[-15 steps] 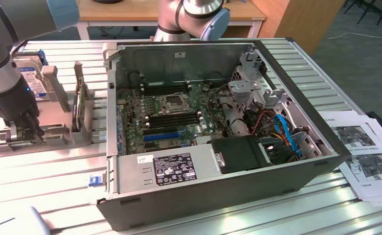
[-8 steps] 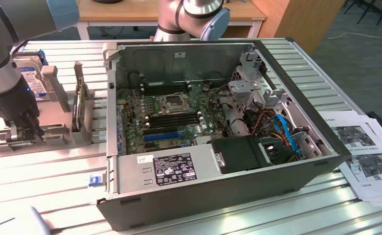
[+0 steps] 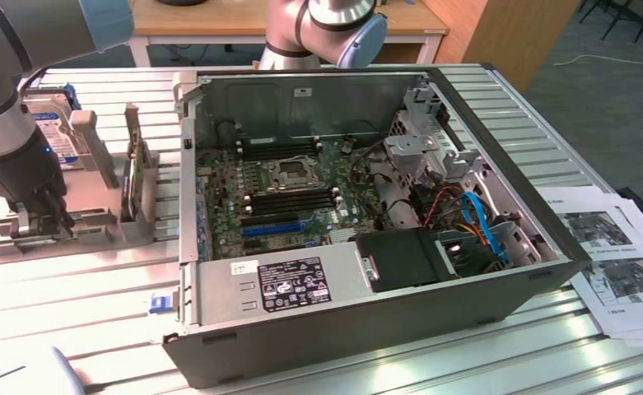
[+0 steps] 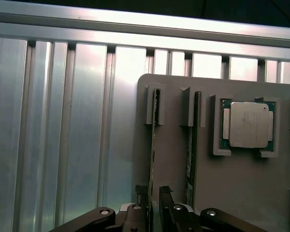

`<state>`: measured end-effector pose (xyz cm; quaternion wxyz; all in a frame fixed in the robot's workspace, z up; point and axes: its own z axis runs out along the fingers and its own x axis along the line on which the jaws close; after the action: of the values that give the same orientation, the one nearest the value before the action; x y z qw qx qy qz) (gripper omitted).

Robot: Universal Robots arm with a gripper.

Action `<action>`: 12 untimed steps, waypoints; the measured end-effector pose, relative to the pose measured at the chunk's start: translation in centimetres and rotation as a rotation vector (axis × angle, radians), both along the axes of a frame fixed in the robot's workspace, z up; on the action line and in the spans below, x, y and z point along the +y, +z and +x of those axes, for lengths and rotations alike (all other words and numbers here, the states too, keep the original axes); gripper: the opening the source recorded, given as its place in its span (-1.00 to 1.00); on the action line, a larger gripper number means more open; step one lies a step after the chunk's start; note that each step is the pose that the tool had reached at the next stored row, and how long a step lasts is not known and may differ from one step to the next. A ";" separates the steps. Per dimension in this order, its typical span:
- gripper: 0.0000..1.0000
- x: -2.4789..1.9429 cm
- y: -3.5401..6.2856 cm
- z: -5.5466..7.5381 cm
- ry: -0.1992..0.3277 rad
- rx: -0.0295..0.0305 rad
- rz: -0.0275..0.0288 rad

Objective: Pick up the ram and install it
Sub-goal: 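Pick up the ram and move it above insertion slot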

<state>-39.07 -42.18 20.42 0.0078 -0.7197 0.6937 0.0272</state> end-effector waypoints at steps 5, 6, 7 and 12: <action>-0.53 0.00 -0.25 0.0 0.000 0.0000 0.0000; -0.53 0.00 -0.31 0.0 0.000 0.0001 0.0000; -0.53 0.00 -0.38 0.0 0.000 0.0000 0.0000; -0.53 0.01 -0.57 0.0 0.000 0.0002 -0.0001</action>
<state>-39.07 -42.18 19.85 0.0077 -0.7197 0.6937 0.0272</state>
